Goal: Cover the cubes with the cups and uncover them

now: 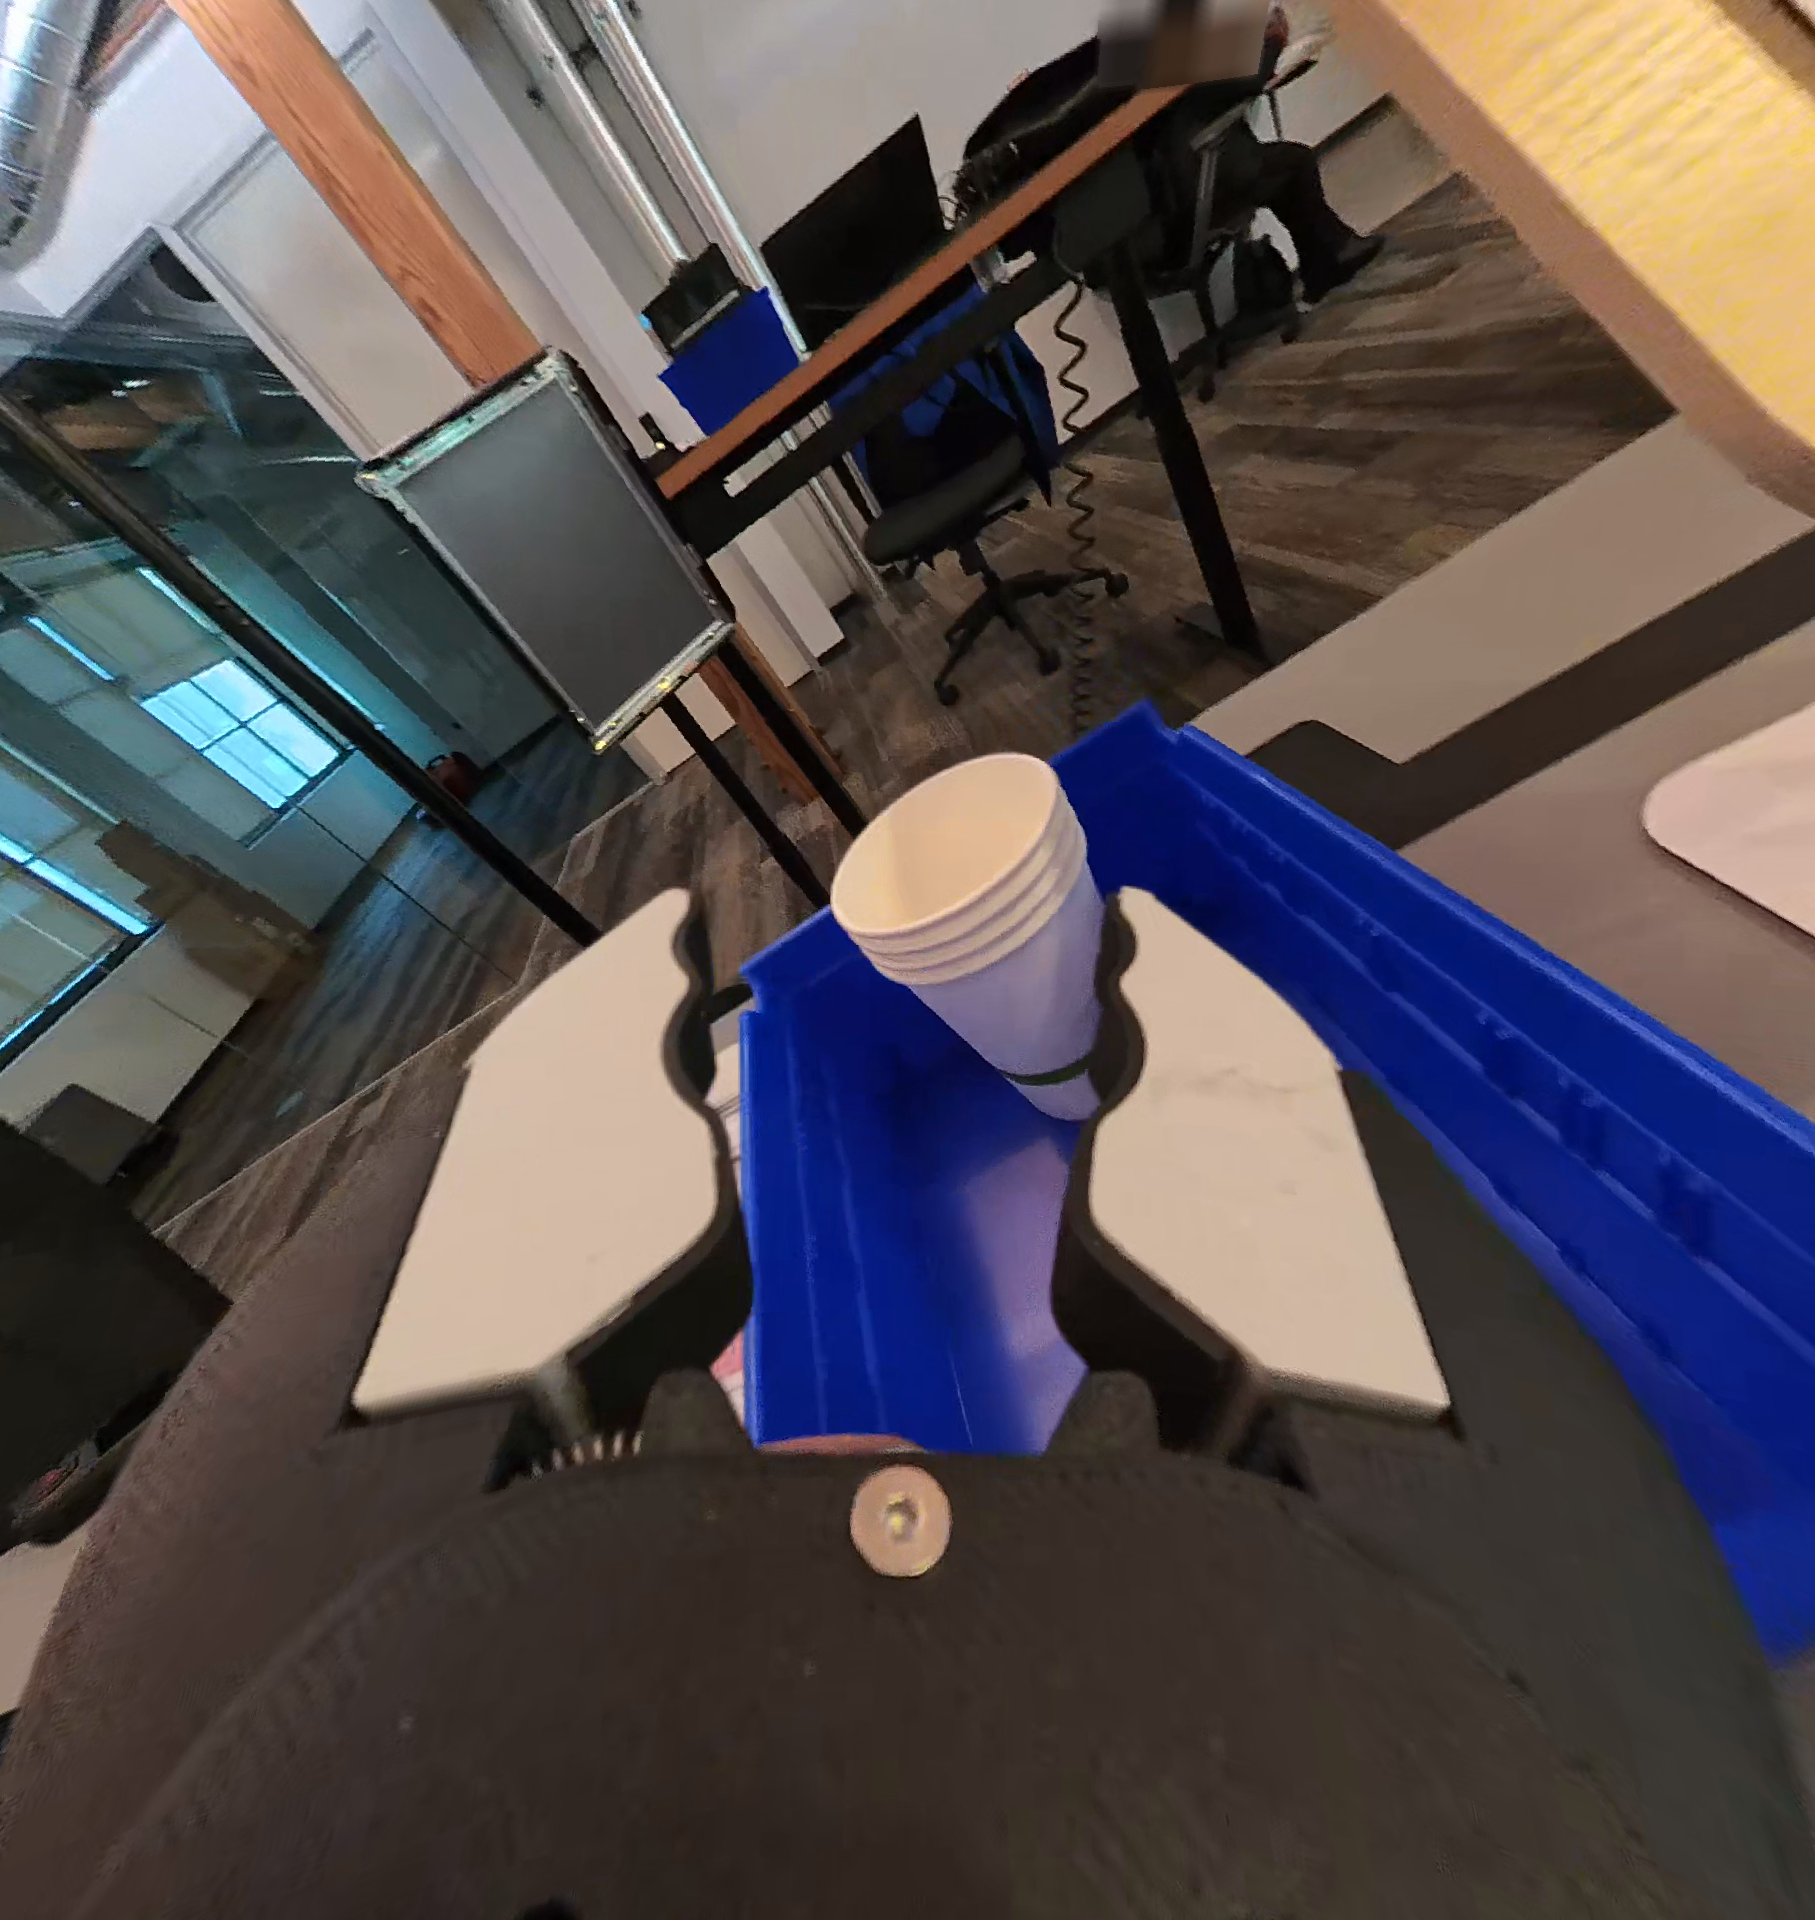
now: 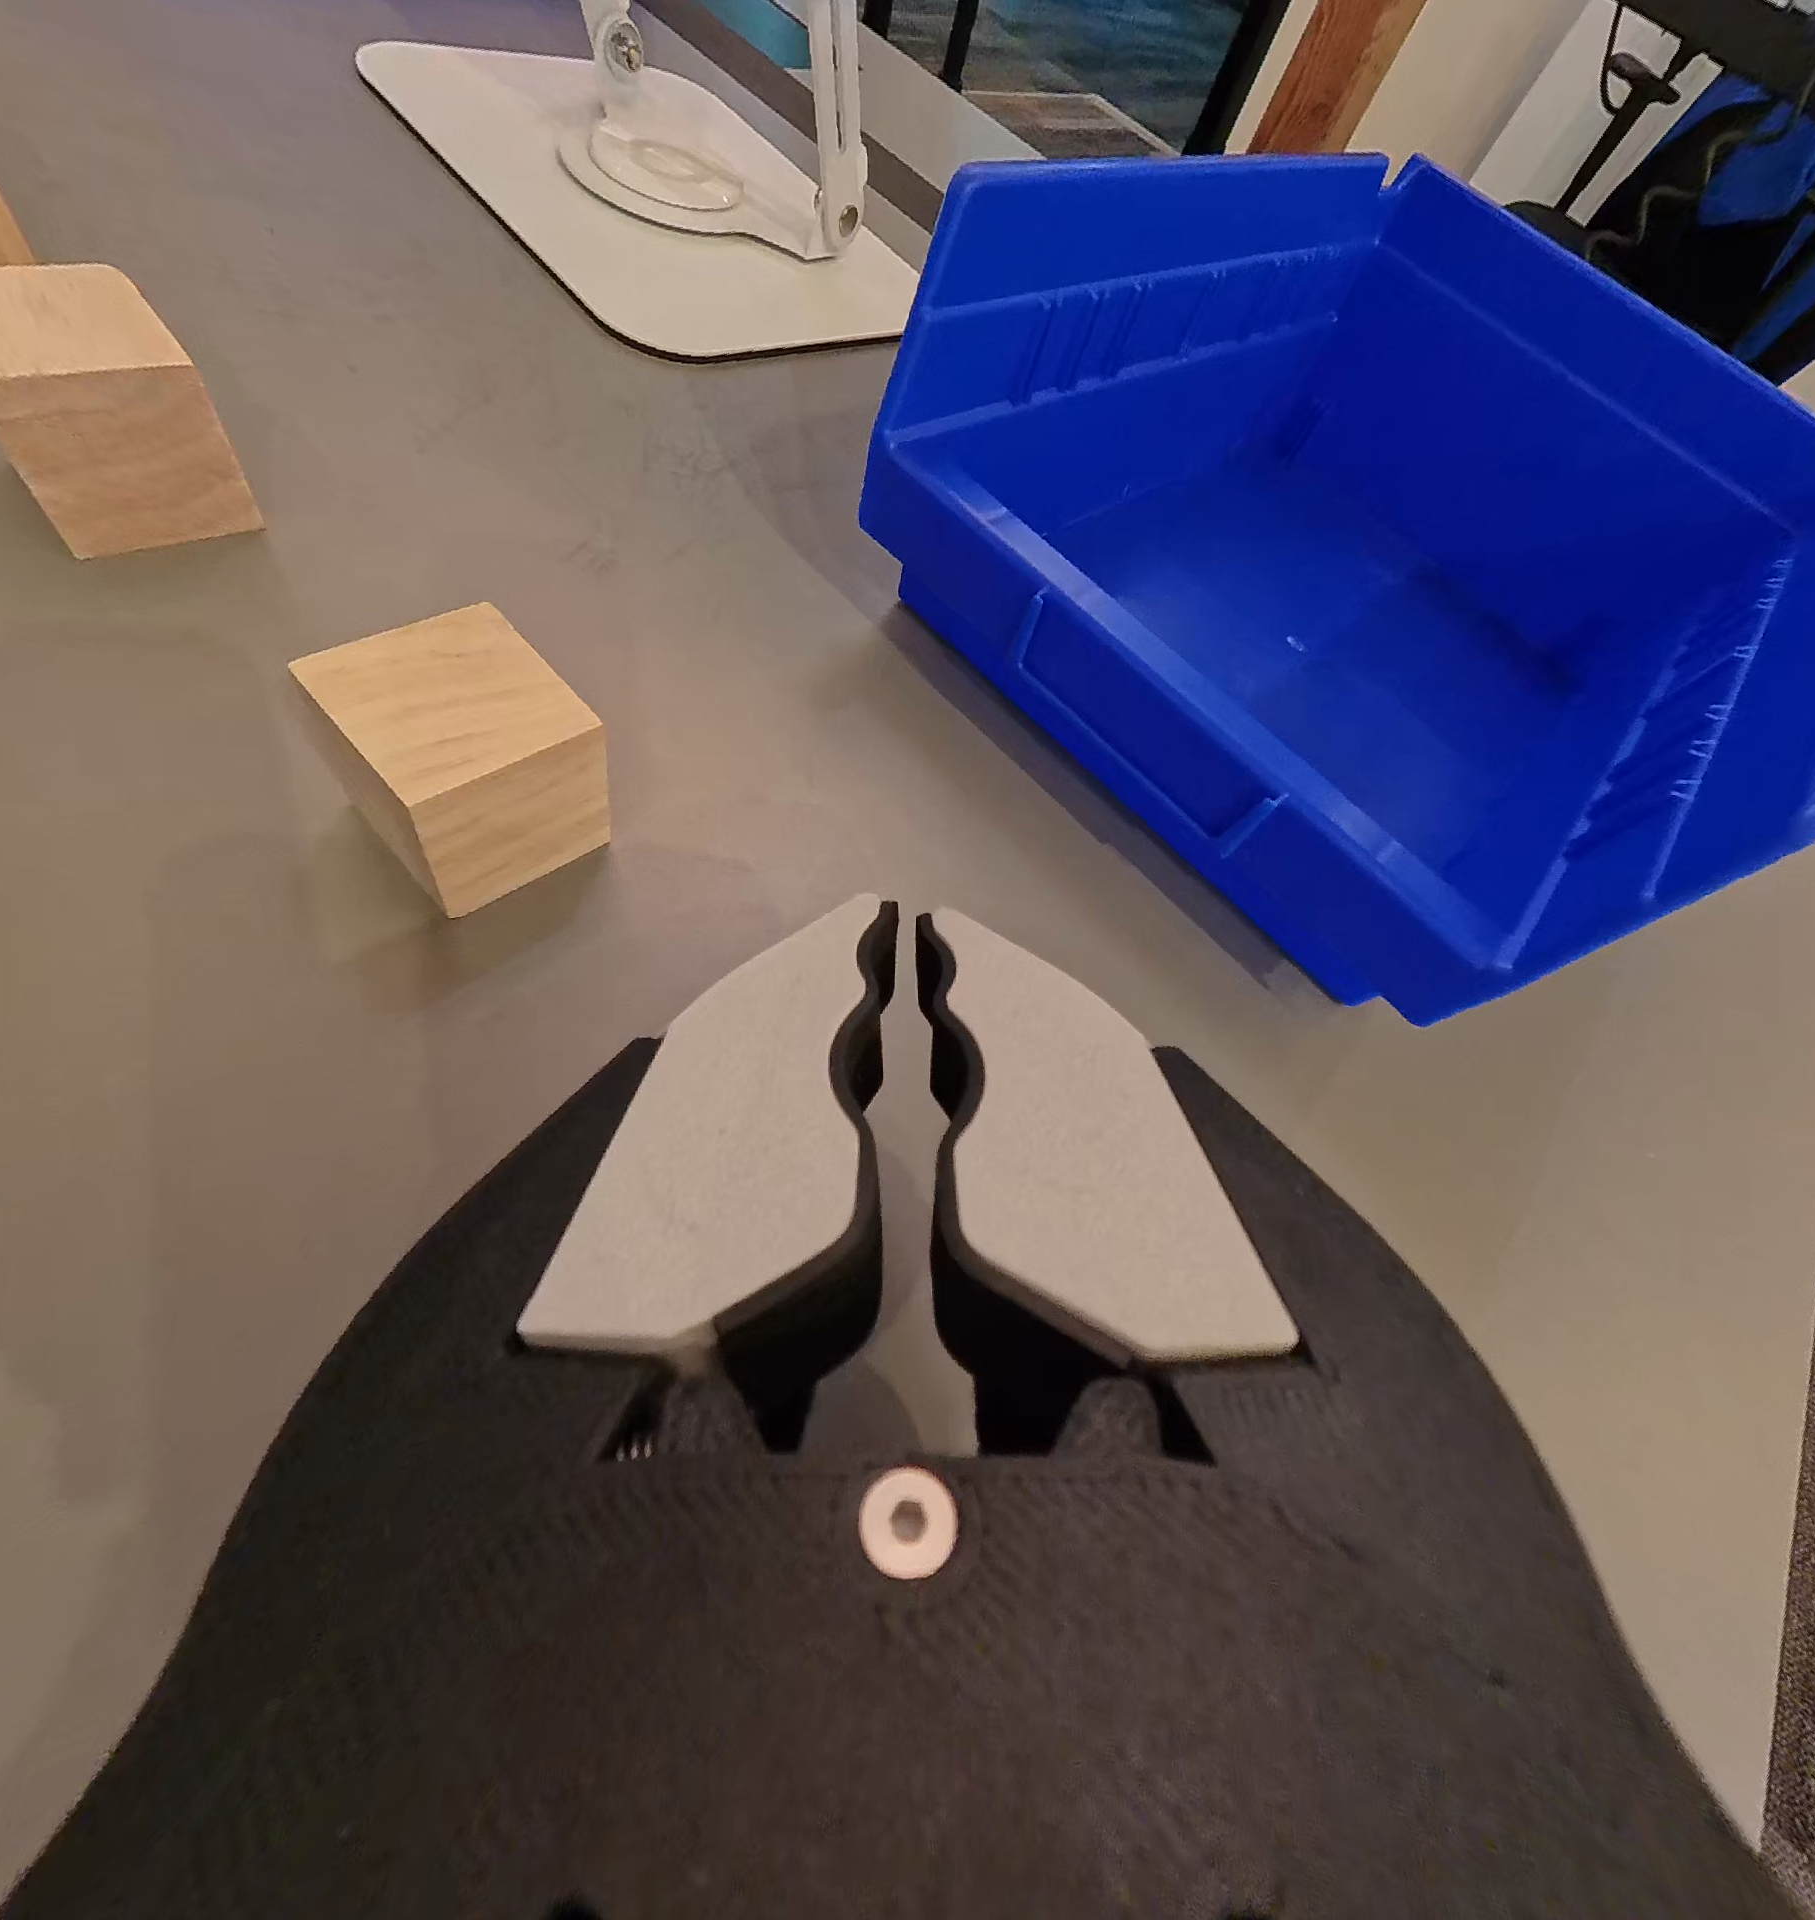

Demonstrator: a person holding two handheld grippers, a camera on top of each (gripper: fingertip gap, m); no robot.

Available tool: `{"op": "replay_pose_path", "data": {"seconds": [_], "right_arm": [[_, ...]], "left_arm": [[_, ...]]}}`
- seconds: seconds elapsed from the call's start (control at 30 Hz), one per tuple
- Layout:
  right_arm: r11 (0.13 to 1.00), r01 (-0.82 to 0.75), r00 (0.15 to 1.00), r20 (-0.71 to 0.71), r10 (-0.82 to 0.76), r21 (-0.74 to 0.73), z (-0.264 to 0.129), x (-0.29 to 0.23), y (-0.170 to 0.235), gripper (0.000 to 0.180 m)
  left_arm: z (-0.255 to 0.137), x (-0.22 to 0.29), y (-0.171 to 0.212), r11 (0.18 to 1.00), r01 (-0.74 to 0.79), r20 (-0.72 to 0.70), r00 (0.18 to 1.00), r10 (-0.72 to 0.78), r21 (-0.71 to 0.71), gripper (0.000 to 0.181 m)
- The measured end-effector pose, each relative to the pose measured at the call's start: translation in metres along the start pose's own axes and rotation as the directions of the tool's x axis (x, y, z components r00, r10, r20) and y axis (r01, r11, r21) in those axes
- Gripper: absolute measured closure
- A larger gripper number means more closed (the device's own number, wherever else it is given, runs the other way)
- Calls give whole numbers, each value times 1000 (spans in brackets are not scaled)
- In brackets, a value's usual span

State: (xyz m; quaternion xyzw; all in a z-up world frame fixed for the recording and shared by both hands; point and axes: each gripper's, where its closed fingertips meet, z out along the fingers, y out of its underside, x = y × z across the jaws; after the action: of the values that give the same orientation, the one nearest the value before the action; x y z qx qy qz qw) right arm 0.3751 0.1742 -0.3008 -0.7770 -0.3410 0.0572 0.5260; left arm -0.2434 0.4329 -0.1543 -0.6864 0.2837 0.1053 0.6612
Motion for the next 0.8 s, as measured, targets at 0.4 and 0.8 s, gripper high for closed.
{"op": "replay_pose_path", "data": {"seconds": [0.4, 0.8], "right_arm": [[1000, 12, 1000, -14, -12, -29, 3, 1, 3, 176], [996, 22, 995, -96, -30, -81, 8, 12, 10, 177]], "left_arm": [[18, -28, -20, 957, 241, -28, 971, -239, 164, 131], [44, -20, -21, 992, 7, -30, 1000, -3, 127, 136]]}}
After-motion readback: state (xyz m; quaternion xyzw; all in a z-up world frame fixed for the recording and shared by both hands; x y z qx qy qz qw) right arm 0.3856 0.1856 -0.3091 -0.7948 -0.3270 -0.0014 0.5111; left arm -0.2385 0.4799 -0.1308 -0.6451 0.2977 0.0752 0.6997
